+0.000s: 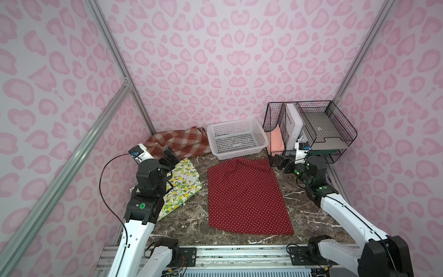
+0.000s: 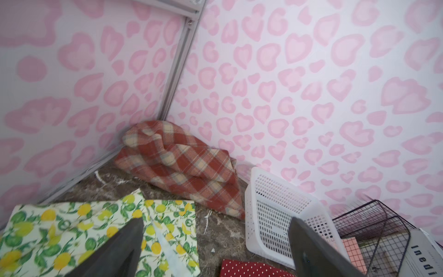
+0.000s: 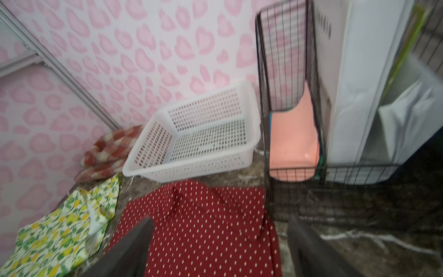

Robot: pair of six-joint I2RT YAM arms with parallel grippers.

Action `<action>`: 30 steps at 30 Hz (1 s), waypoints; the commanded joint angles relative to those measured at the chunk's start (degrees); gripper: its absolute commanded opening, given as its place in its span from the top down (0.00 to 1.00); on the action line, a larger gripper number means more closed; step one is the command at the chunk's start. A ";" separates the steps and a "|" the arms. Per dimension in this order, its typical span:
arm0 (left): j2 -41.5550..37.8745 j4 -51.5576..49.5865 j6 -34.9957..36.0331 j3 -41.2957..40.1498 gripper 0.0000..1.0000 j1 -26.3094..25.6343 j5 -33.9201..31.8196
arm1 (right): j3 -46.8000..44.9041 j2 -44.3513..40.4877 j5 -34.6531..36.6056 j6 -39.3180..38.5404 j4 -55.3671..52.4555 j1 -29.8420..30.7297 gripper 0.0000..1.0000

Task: Roll up the skirts
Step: Flatten out the skirt at the center of the board.

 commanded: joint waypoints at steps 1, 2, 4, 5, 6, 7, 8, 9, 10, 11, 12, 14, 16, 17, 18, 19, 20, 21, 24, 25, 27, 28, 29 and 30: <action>-2.52 -9.22 -6.93 -3.22 0.20 0.03 1.11 | 4.25 4.14 -6.52 2.44 -9.22 3.63 0.82; -2.95 -10.43 -7.51 -3.72 0.33 -0.02 2.79 | 5.23 5.18 -4.55 1.60 -12.35 5.59 0.85; -3.09 -15.05 -9.92 -4.34 0.64 -0.03 7.01 | 5.45 6.68 0.65 -1.60 -16.67 11.81 0.87; -2.67 -18.21 -10.55 -4.36 0.82 0.02 9.61 | 6.05 7.89 2.88 -2.28 -19.51 15.19 0.93; -2.11 -21.10 -10.77 -4.16 0.97 -0.03 11.66 | 6.55 9.19 4.46 -2.46 -21.35 18.10 0.97; -1.30 -24.29 -11.03 -4.06 1.00 0.03 13.35 | 6.89 10.70 6.21 -2.14 -22.55 21.24 0.96; -0.38 -28.35 -12.50 -3.97 1.00 0.00 13.69 | 7.41 12.58 7.41 -1.72 -23.25 24.41 0.86; 0.18 -31.02 -13.65 -4.23 1.00 -0.02 14.01 | 8.32 14.60 7.61 -1.65 -23.76 26.74 0.73; 0.80 -32.58 -14.07 -4.81 1.00 -0.02 15.03 | 9.35 16.99 7.52 -1.57 -23.82 29.30 0.66; 1.20 -33.39 -14.17 -5.57 0.97 -0.03 15.96 | 10.84 19.32 7.27 -1.93 -23.56 31.85 0.63; 1.36 -33.88 -14.57 -6.30 0.95 0.00 16.51 | 12.64 21.77 7.66 -2.09 -23.45 34.03 0.60; 1.26 -33.92 -15.22 -8.08 0.93 -0.01 17.37 | 18.19 27.59 8.83 -2.20 -25.05 39.03 0.55; 0.82 -35.01 -15.49 -8.57 0.89 0.00 17.37 | 23.06 32.57 10.14 -2.62 -27.61 43.78 0.53; 0.44 -35.54 -15.07 -8.57 0.86 -0.02 17.58 | 25.32 34.32 11.57 -2.82 -29.10 46.31 0.53; -0.04 -36.56 -14.82 -8.35 0.73 -0.02 17.65 | 27.14 36.13 13.49 -2.97 -30.72 49.00 0.53; -0.62 -37.53 -14.62 -8.28 0.66 -0.02 17.62 | 28.64 37.57 15.03 -2.98 -32.31 51.27 0.53; -1.14 -38.08 -13.75 -8.44 0.62 -0.02 17.73 | 29.55 38.52 15.88 -2.91 -33.46 52.90 0.53; -1.70 -38.44 -13.18 -8.76 0.54 0.00 17.34 | 30.32 39.62 16.31 -2.59 -34.45 54.25 0.53; -3.18 -38.11 -11.91 -10.42 0.39 0.09 15.54 | 32.58 42.67 13.91 -3.25 -35.14 57.96 0.52; -3.49 -38.09 -12.04 -10.90 0.38 0.27 15.20 | 33.83 43.67 13.85 -3.49 -35.47 59.03 0.52; -3.41 -37.81 -11.79 -11.04 0.37 0.49 15.53 | 36.67 45.52 13.54 -4.00 -37.36 61.01 0.52; -3.12 -38.23 -11.69 -10.71 0.37 0.64 15.39 | 37.64 46.02 13.45 -4.25 -38.06 61.90 0.52; -2.90 -38.65 -11.55 -10.12 0.37 0.74 15.09 | 38.23 46.32 13.47 -4.68 -38.37 62.54 0.52; -2.81 -38.75 -11.19 -9.80 0.37 0.85 14.98 | 38.31 46.51 13.56 -5.01 -38.58 63.23 0.52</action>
